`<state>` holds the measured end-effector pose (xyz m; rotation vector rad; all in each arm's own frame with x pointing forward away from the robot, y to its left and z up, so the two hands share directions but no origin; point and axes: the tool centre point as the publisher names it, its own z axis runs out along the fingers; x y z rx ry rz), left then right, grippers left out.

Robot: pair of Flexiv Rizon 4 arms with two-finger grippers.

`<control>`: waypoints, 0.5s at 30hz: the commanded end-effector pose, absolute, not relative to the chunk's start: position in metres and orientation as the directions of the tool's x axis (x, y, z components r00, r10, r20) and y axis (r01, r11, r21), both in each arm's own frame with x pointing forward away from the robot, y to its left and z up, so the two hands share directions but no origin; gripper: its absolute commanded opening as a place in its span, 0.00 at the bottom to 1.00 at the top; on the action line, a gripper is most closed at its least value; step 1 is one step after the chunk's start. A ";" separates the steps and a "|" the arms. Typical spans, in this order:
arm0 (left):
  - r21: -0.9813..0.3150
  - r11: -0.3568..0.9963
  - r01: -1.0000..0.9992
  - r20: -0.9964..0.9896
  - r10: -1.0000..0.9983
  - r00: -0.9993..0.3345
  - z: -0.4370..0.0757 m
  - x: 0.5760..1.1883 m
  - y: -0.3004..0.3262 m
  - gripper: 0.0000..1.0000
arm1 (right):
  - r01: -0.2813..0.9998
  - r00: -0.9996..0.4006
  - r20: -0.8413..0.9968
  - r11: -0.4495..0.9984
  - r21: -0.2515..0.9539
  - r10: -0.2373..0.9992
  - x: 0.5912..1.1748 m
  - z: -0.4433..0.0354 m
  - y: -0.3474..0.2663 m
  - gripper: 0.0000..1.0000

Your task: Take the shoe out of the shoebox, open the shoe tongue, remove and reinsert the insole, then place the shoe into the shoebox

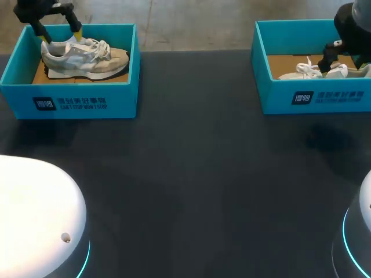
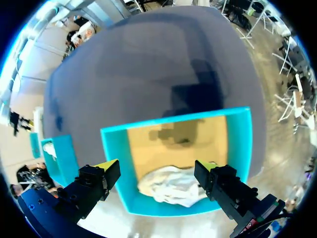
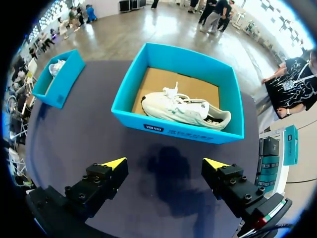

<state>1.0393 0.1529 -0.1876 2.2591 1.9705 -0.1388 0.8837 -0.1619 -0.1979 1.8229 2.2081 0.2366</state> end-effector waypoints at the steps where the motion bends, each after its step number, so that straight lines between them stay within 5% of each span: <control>1: 0.062 -0.111 0.992 -0.078 0.990 0.115 -0.190 1.042 0.167 1.00 | 0.935 -0.175 -0.099 0.197 0.294 0.980 0.884 -0.198 -0.163 1.00; 15: 0.037 0.024 0.999 0.034 0.999 -0.025 -0.217 1.074 0.220 1.00 | 0.935 -0.175 -0.099 0.197 0.294 0.980 0.884 -0.198 -0.163 1.00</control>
